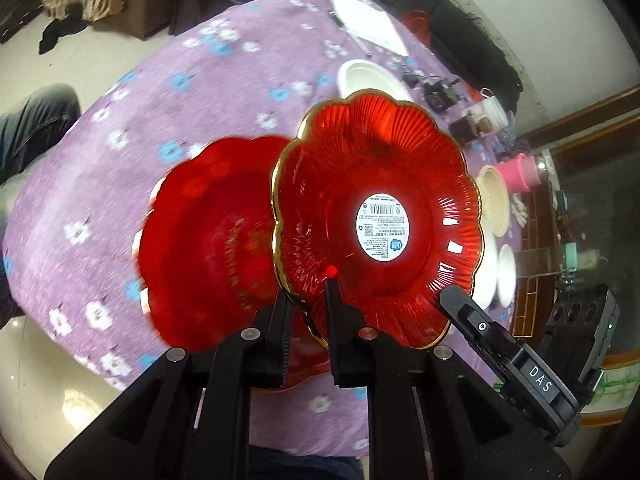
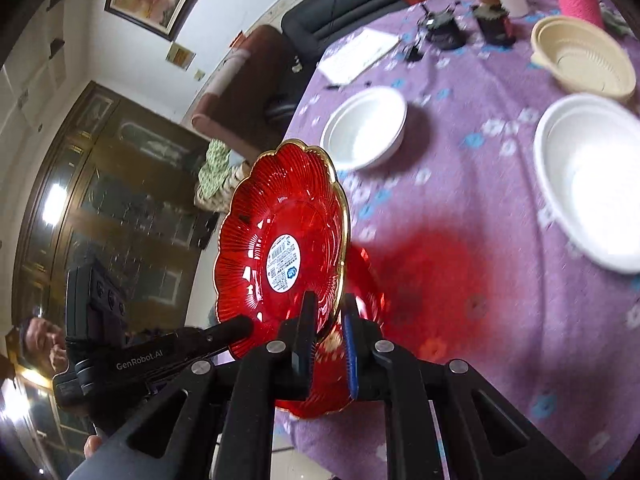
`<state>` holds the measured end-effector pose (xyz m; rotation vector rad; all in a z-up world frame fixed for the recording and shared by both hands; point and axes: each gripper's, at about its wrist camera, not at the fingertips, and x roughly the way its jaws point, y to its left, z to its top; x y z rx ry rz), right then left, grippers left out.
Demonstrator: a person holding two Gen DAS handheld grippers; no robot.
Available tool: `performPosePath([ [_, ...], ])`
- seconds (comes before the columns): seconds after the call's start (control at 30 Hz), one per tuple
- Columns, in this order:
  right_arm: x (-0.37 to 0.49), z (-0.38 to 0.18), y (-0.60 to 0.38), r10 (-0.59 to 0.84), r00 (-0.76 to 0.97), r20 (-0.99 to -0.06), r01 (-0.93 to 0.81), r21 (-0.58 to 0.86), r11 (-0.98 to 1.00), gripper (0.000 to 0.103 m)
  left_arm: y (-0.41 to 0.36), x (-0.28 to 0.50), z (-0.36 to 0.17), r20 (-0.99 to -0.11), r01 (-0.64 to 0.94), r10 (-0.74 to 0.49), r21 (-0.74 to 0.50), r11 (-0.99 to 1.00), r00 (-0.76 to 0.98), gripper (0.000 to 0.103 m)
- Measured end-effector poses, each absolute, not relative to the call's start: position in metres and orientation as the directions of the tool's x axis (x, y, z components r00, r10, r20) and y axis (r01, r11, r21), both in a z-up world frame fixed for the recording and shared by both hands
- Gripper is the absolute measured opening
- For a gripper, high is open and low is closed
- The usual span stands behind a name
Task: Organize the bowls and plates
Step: 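Lift the small red plate and carry it over the large red plate, then lower the small red plate into the large red plate and open both grippers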
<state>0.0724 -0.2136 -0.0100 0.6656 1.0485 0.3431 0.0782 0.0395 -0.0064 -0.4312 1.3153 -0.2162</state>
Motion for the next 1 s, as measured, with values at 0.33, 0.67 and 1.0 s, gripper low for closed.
performPosePath([
  [0.33,0.068,-0.058,-0.162,0.572,0.357,-0.738,0.043,0.625,0.78,0.011,0.07,0.059,-0.036,-0.934,-0.107,-0.29,-0.316,0.943,0.209,0.013],
  [0.67,0.082,-0.08,-0.131,0.5,0.292,-0.815,0.029,0.53,0.848,0.013,0.068,0.073,-0.057,-0.971,-0.076,-0.192,-0.204,0.976,0.139,0.017],
  [1.0,0.082,-0.083,-0.123,0.407,0.314,-0.858,0.004,0.43,0.903,0.016,0.063,0.08,-0.065,-0.971,-0.036,-0.214,-0.219,0.975,0.106,0.019],
])
